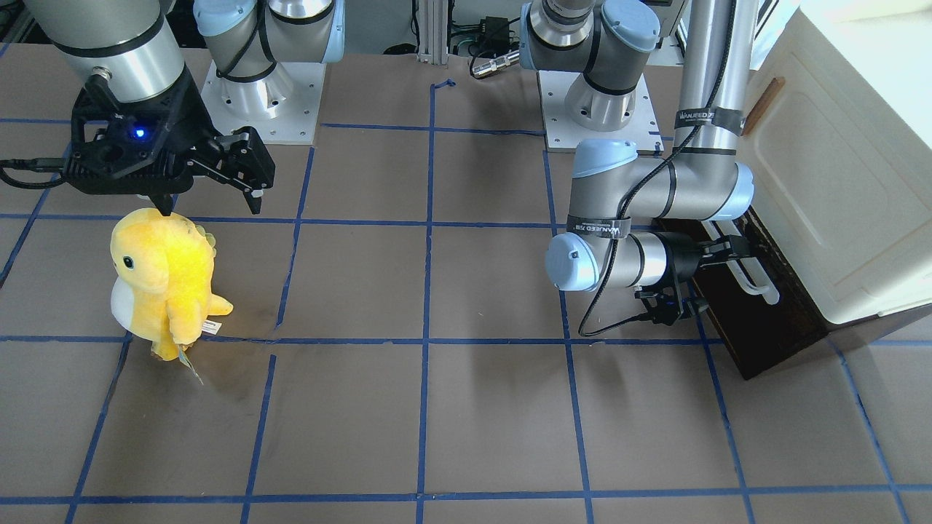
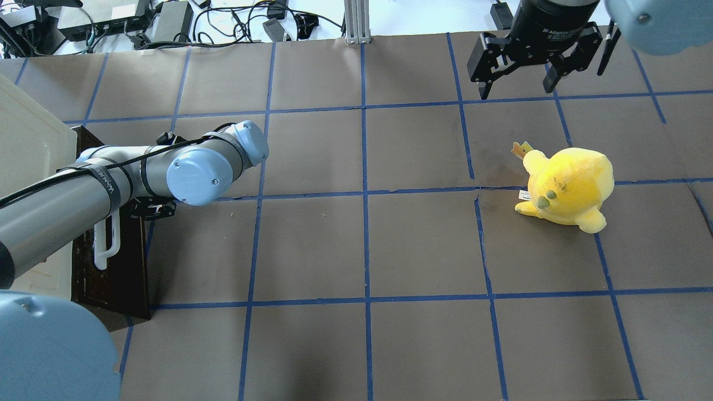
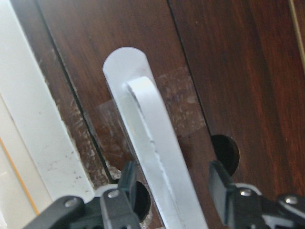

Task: Pull drawer sideways
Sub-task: 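Align the left gripper around the white handle and close it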

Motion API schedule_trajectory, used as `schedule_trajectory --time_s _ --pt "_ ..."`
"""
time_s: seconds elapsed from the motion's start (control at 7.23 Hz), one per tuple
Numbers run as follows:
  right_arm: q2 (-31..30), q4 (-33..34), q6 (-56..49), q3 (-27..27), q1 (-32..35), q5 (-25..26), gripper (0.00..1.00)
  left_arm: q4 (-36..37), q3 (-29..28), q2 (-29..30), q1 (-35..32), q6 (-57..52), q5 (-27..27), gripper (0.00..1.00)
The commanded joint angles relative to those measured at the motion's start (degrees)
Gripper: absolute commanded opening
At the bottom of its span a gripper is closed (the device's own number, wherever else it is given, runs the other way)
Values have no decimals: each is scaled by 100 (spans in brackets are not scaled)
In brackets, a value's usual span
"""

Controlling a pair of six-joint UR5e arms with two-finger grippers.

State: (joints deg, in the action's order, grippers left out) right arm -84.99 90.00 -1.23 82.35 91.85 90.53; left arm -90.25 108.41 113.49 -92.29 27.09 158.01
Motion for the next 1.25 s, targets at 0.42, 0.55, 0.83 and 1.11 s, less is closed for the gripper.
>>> schedule_trajectory --time_s 0.42,0.55,0.83,1.11 --pt "0 0 0 0 0 0 100 16 5 15 -9 86 -59 41" --pt "0 0 0 0 0 0 100 16 -4 6 -9 68 -60 40" --pt "0 0 0 0 0 0 100 16 -13 15 -26 68 -60 34" --pt "0 0 0 0 0 0 100 16 -21 15 -26 7 -59 21"
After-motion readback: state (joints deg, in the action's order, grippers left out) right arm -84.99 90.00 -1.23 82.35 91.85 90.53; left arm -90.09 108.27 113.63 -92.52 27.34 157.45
